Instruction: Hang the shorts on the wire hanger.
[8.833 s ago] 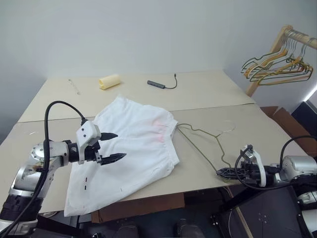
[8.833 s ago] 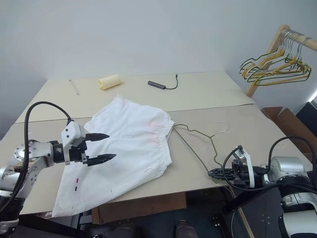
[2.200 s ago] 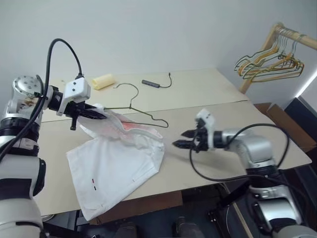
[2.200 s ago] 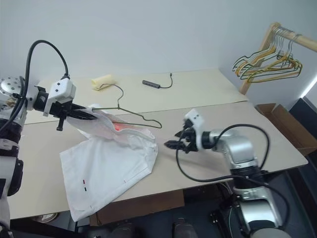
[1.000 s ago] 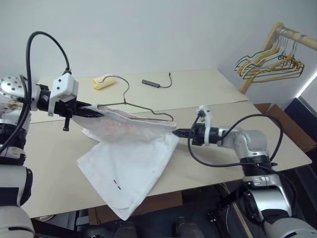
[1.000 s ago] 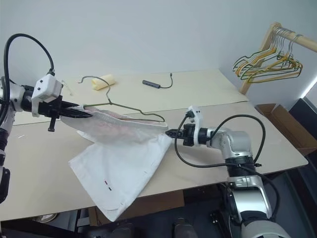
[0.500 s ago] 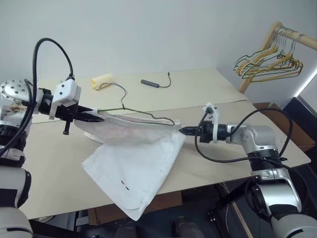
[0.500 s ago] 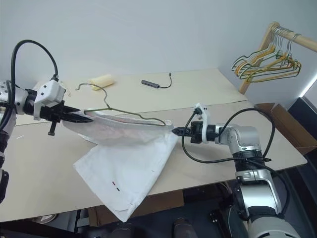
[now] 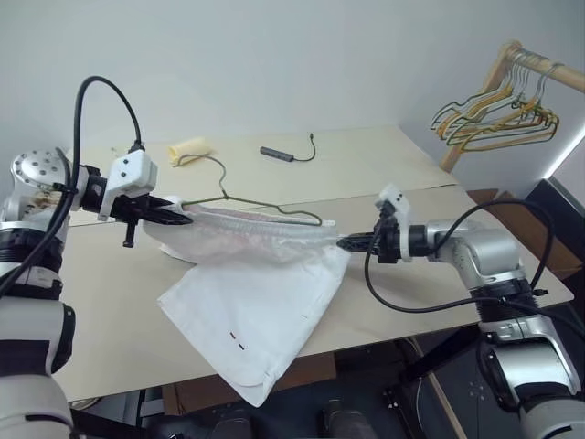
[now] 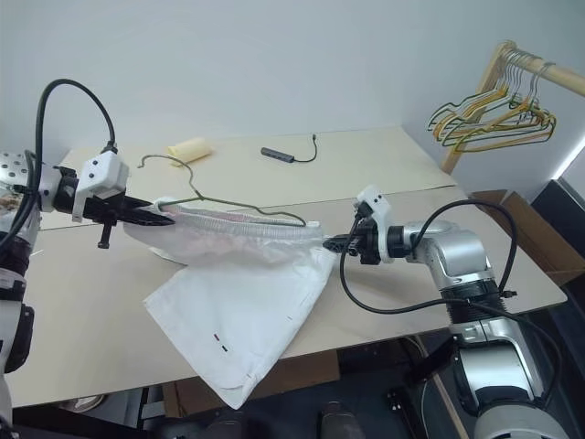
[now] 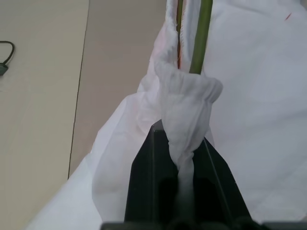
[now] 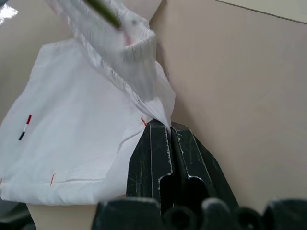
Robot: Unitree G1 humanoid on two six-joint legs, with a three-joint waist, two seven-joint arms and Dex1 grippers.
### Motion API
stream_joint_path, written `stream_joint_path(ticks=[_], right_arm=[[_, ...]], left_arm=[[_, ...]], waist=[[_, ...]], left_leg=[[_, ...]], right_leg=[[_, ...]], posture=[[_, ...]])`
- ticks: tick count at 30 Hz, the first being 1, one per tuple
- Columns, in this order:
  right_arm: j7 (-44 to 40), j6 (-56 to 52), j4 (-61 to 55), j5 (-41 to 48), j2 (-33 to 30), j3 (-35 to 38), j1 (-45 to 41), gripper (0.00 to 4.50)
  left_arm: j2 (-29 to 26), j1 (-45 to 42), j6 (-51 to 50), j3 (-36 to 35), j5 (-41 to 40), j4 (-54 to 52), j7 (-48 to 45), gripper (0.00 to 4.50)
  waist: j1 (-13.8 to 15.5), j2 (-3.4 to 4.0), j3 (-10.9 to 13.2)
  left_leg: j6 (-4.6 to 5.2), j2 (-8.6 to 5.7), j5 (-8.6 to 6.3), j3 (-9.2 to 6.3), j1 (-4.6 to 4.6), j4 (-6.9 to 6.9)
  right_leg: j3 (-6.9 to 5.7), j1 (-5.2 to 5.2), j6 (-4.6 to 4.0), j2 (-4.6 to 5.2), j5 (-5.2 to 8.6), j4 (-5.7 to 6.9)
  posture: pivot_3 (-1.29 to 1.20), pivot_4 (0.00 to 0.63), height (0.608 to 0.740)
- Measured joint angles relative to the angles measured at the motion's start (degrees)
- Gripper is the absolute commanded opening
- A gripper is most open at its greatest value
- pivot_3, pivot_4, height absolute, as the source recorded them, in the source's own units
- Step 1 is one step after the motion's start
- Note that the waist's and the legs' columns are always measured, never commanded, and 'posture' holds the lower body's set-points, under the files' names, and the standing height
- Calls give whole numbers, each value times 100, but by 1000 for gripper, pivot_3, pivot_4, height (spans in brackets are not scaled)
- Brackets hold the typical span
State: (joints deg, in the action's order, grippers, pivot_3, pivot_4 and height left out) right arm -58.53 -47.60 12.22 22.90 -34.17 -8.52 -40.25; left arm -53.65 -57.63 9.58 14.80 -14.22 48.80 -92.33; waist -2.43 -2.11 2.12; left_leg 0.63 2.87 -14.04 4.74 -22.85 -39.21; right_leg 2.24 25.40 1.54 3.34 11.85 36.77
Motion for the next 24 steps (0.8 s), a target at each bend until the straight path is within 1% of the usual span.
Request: stream_joint_path(ticks=[7,10,17,21,24], right_arm=[[12,162,180,-107,45,-18,7,63],[22,195,235,-141,119,-18,5,63],[25,407,224,-199,143,-18,-32,63],[-6,548,-183,-271,35,-29,-50,63],[23,566,-589,-527,-82,-273,-324,63]], left_arm=[[-93,202,-220,28,-299,-385,-1,0],[-168,232,-226,105,-289,-434,-2,0],[-196,223,-101,138,272,-270,0,0],[-154,223,-50,84,416,-292,-2,0],[-51,222,-43,-36,529,-317,22,0]], waist=[[-2,0,0],[3,0,0],[17,0,0],[23,0,0],[12,1,0]], left_leg=[[0,0,0,0,1,0],[0,0,0,0,2,0],[0,0,0,0,1,0],[0,0,0,1,0,0],[0,0,0,3,0,0]], right_leg=[[1,0,-3,0,-2,2],[0,-1,-3,0,-2,2],[0,-1,-4,0,-2,0],[0,1,-4,1,-2,0],[1,6,-2,1,-1,6]], posture=[[42,0,740],[47,0,740],[45,0,740],[42,0,740],[35,0,740]])
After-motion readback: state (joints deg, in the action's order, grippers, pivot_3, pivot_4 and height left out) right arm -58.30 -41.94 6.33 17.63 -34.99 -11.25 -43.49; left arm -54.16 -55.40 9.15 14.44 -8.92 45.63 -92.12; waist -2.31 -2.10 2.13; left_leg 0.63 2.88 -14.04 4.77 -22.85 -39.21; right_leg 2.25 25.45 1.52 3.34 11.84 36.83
